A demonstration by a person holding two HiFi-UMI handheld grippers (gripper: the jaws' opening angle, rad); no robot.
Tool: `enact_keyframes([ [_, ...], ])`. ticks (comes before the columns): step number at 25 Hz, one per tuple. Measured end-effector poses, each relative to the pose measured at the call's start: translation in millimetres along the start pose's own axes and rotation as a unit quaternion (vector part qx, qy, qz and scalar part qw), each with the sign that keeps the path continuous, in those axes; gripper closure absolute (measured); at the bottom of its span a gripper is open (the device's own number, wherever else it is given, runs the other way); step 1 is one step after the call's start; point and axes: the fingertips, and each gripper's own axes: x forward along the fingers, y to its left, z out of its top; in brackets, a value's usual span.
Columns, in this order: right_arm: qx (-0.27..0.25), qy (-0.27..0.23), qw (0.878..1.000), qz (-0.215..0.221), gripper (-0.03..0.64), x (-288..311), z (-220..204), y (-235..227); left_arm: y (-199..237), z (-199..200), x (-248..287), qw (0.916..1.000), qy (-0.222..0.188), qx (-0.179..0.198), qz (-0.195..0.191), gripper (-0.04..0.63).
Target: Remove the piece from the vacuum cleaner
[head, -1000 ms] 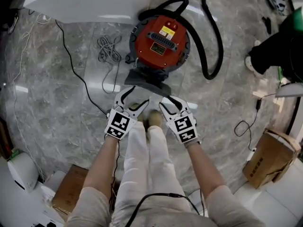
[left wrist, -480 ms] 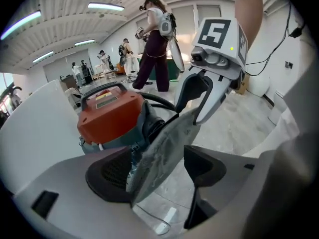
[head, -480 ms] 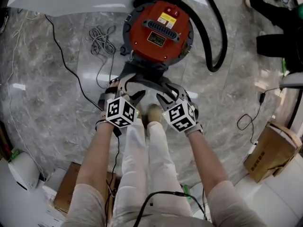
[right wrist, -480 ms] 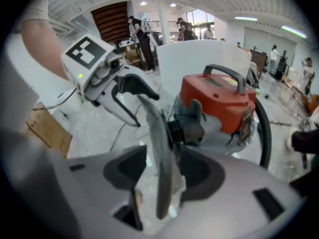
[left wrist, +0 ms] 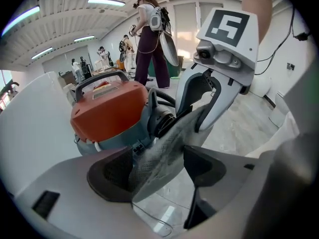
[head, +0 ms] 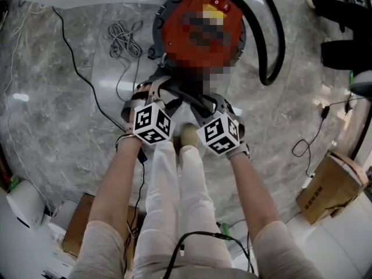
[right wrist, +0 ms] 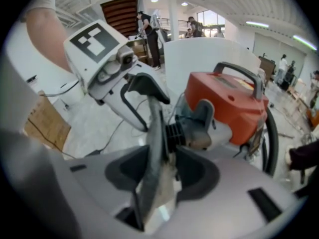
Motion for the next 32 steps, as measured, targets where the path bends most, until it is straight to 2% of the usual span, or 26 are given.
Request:
enact_keyframes([
  [5,-0.013,-0.006,1.000,-0.009,0.521,-3,-1,4,-4,-5,3,0.9998,0.014,0.011,-0.009,0.272],
  [6,-0.014,-0.006,1.000,-0.012,0.530,-3,-2,4,-4,-8,2,0.9996,0.020,0.017,-0.004,0.300],
  [8,-0.015,-0.006,1.000,-0.019,0.550,-4,-1,5,-2,-13,-1,0.9993,0.027,0.025,0.009,0.440],
  [13,-0.009,-0.006,1.000,-0.028,0.566,-5,-2,8,-10,-18,-7,0.9986,0.033,0.041,0.013,0.542],
  [21,-0.018,-0.010,0.999,-0.031,0.572,-6,-1,18,-20,-27,-13,0.9995,0.023,-0.022,0.009,0.552],
  [26,-0.044,-0.009,0.998,-0.034,0.573,-7,0,19,-24,-30,-15,0.9988,0.015,-0.043,0.016,0.554],
  [32,-0.030,-0.013,0.999,-0.034,0.572,-8,-1,23,-29,-32,-16,0.9977,0.016,-0.064,0.014,0.554],
])
